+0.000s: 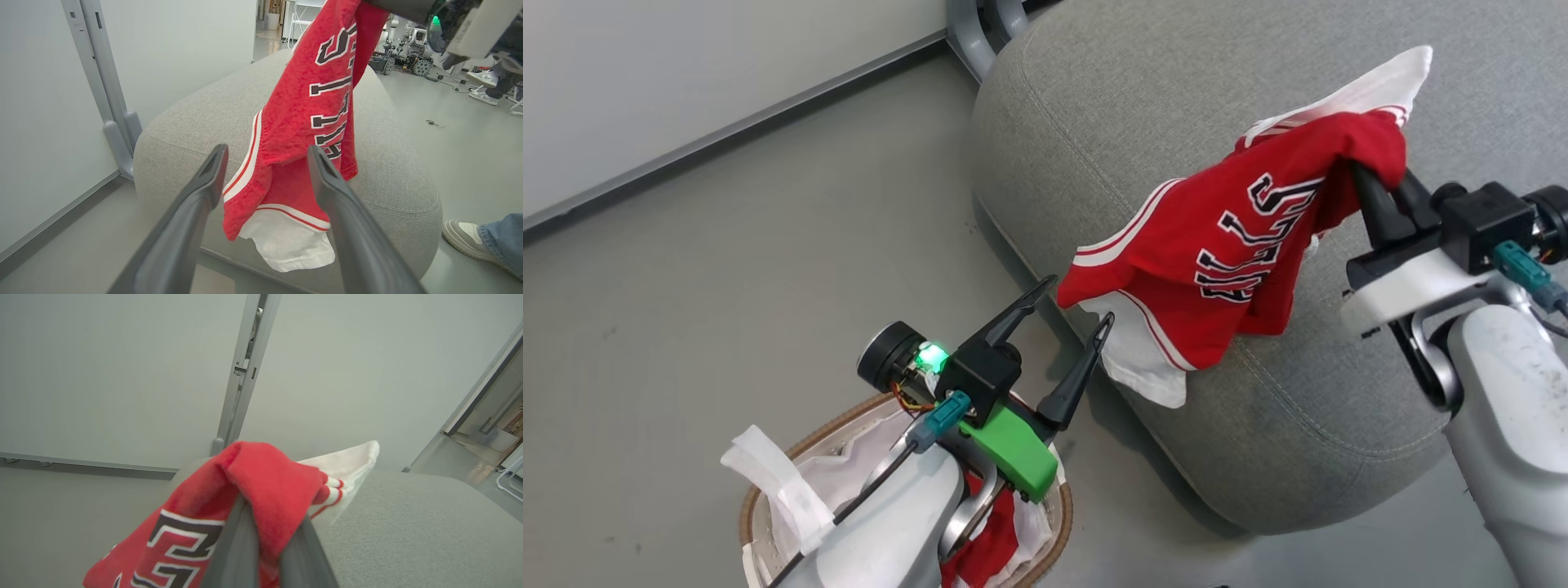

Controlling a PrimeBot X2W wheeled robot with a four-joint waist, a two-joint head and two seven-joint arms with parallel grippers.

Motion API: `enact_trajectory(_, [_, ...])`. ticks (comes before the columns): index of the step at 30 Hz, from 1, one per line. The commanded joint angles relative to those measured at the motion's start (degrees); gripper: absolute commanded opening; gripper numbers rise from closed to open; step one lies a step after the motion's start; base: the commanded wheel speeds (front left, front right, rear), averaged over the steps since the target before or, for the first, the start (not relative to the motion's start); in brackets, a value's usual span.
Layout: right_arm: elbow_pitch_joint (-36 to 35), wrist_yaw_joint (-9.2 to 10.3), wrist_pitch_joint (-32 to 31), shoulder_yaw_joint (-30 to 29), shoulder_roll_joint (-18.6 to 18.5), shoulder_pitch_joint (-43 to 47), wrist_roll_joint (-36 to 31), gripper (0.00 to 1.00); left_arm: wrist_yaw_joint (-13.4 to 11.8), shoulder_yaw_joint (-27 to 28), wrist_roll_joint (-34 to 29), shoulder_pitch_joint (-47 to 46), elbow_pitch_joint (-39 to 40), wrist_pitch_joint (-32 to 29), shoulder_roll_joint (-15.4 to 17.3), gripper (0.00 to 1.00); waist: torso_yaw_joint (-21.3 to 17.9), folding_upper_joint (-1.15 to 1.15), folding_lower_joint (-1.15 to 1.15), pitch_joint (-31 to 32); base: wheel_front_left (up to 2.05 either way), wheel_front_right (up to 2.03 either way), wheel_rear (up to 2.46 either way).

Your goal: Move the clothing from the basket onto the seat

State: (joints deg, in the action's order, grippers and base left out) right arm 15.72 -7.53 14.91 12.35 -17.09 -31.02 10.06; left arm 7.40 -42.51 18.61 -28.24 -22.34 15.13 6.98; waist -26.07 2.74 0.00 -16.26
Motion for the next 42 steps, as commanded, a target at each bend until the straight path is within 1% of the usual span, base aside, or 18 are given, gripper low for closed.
enact_trajectory(1, [0.7,0.08,0.2,-0.8,-0.5,-2.2,-0.5,0.00,0.2,-0.1,0.5,-1.2,0.1,0.0,0.7,1.00,0.9,0.00,0.00,-2.0,0.00,0.00,0.00])
enact_trajectory(3, [2.4,0.08,0.2,-2.3,-1.2,-4.6,-0.6,0.00,0.2,-0.5,0.2,-1.9,0.3,0.0,0.9,1.00,2.2,0.00,0.00,-3.3,0.00,0.00,0.00])
enact_trajectory(6, [4.5,0.09,0.2,-5.2,-3.1,-9.5,-1.4,0.00,0.2,-0.6,-0.5,-3.4,0.9,0.0,1.1,1.00,4.5,0.00,0.00,-5.7,0.00,0.00,0.00])
enact_trajectory(8, [6.4,0.09,0.2,-7.5,-5.2,-13.2,-1.4,0.00,0.2,-0.9,-1.0,-4.4,1.4,0.0,1.3,1.00,6.5,0.00,0.00,-7.4,0.00,0.00,0.00])
enact_trajectory(11, [9.6,0.09,0.2,-10.2,-10.7,-19.2,-1.9,0.00,0.2,-1.4,-1.9,-6.1,2.6,0.0,1.3,1.00,10.1,0.00,0.00,-10.5,0.00,0.00,0.00])
enact_trajectory(16, [12.3,0.09,-1.6,-15.6,-17.2,-27.7,-2.5,0.00,0.1,-1.0,-3.2,-8.0,4.7,0.0,1.6,1.00,14.6,0.00,0.00,-15.5,0.00,0.00,0.00])
enact_trajectory(18, [13.7,0.09,-2.4,-16.9,-19.2,-31.0,-3.1,0.00,0.0,-1.2,-3.8,-8.5,5.4,0.0,1.7,1.00,16.1,0.00,0.00,-17.4,0.00,0.00,0.00])
enact_trajectory(21, [16.4,0.08,-2.8,-18.6,-20.3,-35.4,-4.0,0.00,-0.1,-1.4,-4.4,-9.4,6.4,0.0,2.2,1.00,17.8,0.00,0.00,-20.1,0.00,0.00,0.00])
enact_trajectory(25, [21.0,0.09,-2.4,-21.1,-20.1,-39.0,-5.3,0.00,-0.6,-1.6,-5.6,-10.7,8.1,-0.4,2.8,1.00,19.2,0.00,0.00,-23.8,0.00,0.00,0.00])
enact_trajectory(29, [26.9,0.08,-1.3,-23.5,-17.0,-38.6,-7.6,0.00,-1.3,-1.5,-6.3,-11.3,9.3,-0.9,3.5,1.00,19.7,0.00,0.00,-26.3,0.00,0.00,0.00])
enact_trajectory(34, [33.1,0.09,-0.2,-24.6,-13.3,-35.5,-9.7,0.00,-1.9,-1.5,-6.0,-11.0,9.9,-1.2,4.0,1.00,19.3,0.00,0.00,-27.5,0.00,0.00,0.00])
enact_trajectory(38, [36.1,0.09,0.1,-24.5,-11.1,-33.7,-10.0,0.00,-2.2,-1.3,-5.7,-10.5,9.8,-1.4,4.9,1.00,18.1,0.00,0.00,-27.9,0.00,0.00,0.00])
enact_trajectory(41, [35.9,0.09,0.1,-24.0,-10.2,-33.0,-10.2,0.00,-2.4,-1.4,-5.4,-10.0,9.6,-1.6,5.4,1.00,17.4,0.00,0.00,-27.7,0.00,0.00,0.00])
enact_trajectory(42, [35.2,0.09,0.1,-23.8,-9.7,-32.6,-10.1,0.09,-2.3,-1.4,-5.4,-9.8,9.5,-1.7,5.6,1.00,17.2,0.00,0.00,-27.5,0.00,0.00,0.00])
